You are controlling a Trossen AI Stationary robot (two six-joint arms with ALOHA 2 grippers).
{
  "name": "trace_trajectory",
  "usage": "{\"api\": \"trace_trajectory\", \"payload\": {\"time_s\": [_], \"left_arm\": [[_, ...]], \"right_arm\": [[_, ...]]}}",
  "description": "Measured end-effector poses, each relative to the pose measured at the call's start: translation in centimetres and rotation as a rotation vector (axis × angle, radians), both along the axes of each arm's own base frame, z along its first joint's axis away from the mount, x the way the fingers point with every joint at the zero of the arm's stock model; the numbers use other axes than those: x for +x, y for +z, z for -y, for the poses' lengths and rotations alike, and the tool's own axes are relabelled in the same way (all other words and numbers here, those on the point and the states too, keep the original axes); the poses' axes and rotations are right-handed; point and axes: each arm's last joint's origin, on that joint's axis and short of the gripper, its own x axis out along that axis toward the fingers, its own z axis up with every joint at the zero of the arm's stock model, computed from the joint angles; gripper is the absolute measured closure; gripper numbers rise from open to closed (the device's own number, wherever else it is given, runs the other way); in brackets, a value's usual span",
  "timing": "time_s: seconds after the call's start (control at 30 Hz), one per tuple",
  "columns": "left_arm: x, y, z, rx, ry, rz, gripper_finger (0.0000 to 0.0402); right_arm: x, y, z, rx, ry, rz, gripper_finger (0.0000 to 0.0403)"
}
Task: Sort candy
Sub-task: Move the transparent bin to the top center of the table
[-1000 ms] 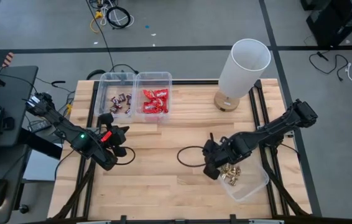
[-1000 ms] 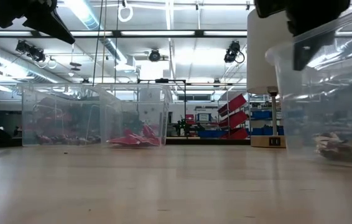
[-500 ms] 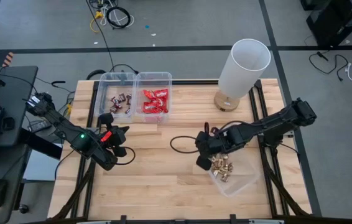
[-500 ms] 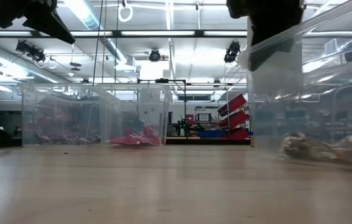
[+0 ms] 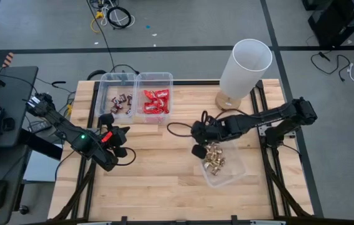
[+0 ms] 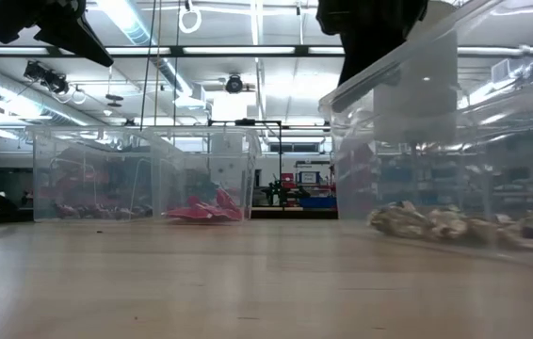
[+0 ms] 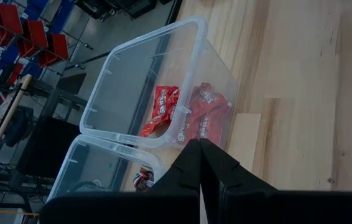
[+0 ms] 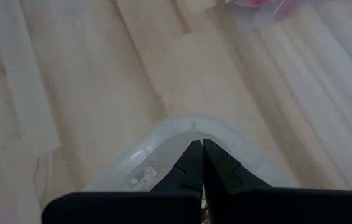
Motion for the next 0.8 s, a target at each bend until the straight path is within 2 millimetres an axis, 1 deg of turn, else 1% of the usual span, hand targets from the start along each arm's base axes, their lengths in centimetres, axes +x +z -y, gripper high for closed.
{"api": "trace_trajectory", "payload": {"time_s": [0.13, 0.33, 0.43, 0.6, 0.7, 0.8], "left_arm": [[0.0, 0.0, 0.0, 0.000, 0.000, 0.000, 0.0401], [0.0, 0.0, 0.0, 0.000, 0.000, 0.000, 0.0401], [0.0, 0.0, 0.0, 0.000, 0.000, -0.001, 0.0401], [0.0, 0.0, 0.0, 0.000, 0.000, 0.000, 0.0401], [0.0, 0.0, 0.0, 0.000, 0.000, 0.000, 0.0401], [0.0, 0.0, 0.0, 0.000, 0.000, 0.000, 0.0401]], "right_arm": [[0.2, 0.1, 0.8, -0.024, 0.018, 0.009, 0.0403], [0.2, 0.2, 1.0, -0.087, 0.030, 0.001, 0.0403], [0.2, 1.1, 0.5, -0.119, 0.032, 0.003, 0.0403], [-0.4, 3.6, -0.8, -0.095, 0.004, -0.018, 0.0403], [-1.0, 5.3, -2.0, 0.012, 0.017, -0.040, 0.0403], [-1.3, 6.8, -4.3, 0.181, 0.133, -0.021, 0.0403]]}}
